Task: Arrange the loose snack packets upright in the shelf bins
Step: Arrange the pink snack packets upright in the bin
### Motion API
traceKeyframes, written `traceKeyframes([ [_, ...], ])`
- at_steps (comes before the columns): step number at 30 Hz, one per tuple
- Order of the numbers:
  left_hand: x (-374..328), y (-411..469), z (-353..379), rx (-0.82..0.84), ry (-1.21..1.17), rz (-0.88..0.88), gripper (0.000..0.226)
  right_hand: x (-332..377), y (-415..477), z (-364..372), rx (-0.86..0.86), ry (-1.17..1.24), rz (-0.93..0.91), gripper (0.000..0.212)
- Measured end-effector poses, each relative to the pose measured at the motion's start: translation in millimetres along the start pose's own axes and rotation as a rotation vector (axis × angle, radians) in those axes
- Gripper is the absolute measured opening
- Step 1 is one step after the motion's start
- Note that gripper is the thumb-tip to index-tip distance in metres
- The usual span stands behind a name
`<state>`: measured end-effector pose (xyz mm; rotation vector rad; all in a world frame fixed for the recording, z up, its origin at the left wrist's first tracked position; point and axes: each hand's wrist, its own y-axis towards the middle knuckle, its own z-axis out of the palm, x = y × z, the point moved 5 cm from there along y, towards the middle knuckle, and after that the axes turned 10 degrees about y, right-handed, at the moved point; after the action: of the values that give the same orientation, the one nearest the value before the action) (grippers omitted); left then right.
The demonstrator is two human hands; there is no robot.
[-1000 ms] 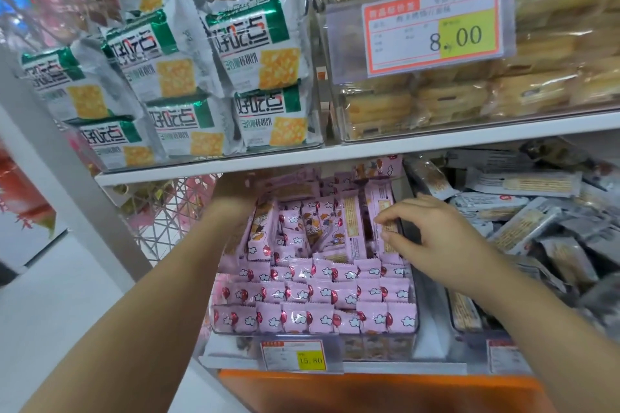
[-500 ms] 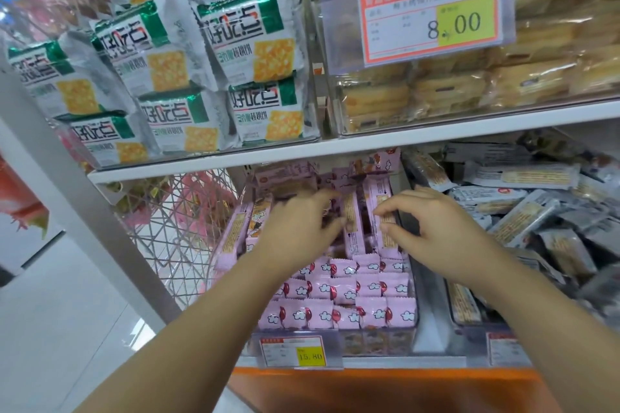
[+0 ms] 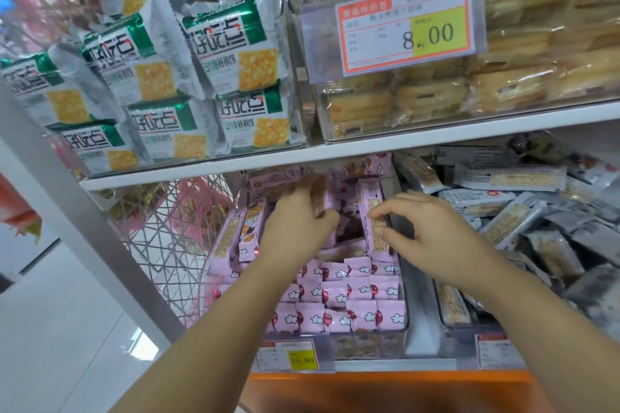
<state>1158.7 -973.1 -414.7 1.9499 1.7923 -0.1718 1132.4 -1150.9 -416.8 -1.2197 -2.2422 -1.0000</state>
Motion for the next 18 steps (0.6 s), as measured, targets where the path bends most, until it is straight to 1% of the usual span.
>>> traceKeyframes([
  [3,17.8,-12.2,-27.1,-0.132,0.096,-0.006,0.045,1.2,-1.4,1.4,0.007,-0.008,-0.001,0.023],
  [6,46.0,-17.7,-52.5,-0.255,0.261,-0.094,0.02,4.3,-1.8,3.6,0.013,-0.016,-0.003,0.022],
  [8,62.3,-19.0,-65.3,-0.302,0.314,-0.168,0.023,5.9,-1.7,4.7,0.013,-0.019,-0.002,0.022],
  [10,74.7,-17.8,-67.5,-0.274,0.362,-0.201,0.032,6.9,-1.1,5.8,0.009,-0.02,-0.005,0.022],
  [14,85.1,-16.3,-57.4,-0.154,0.425,-0.209,0.047,8.0,-1.7,7.0,0.016,-0.016,-0.001,0.022],
  [16,81.7,-17.1,-58.1,-0.137,0.417,-0.226,0.045,6.7,-2.9,5.7,0.017,-0.005,0.007,0.022],
  [18,70.4,-19.7,-61.9,-0.169,0.483,-0.192,0.043,5.0,-4.0,3.4,0.016,0.012,0.019,0.022],
])
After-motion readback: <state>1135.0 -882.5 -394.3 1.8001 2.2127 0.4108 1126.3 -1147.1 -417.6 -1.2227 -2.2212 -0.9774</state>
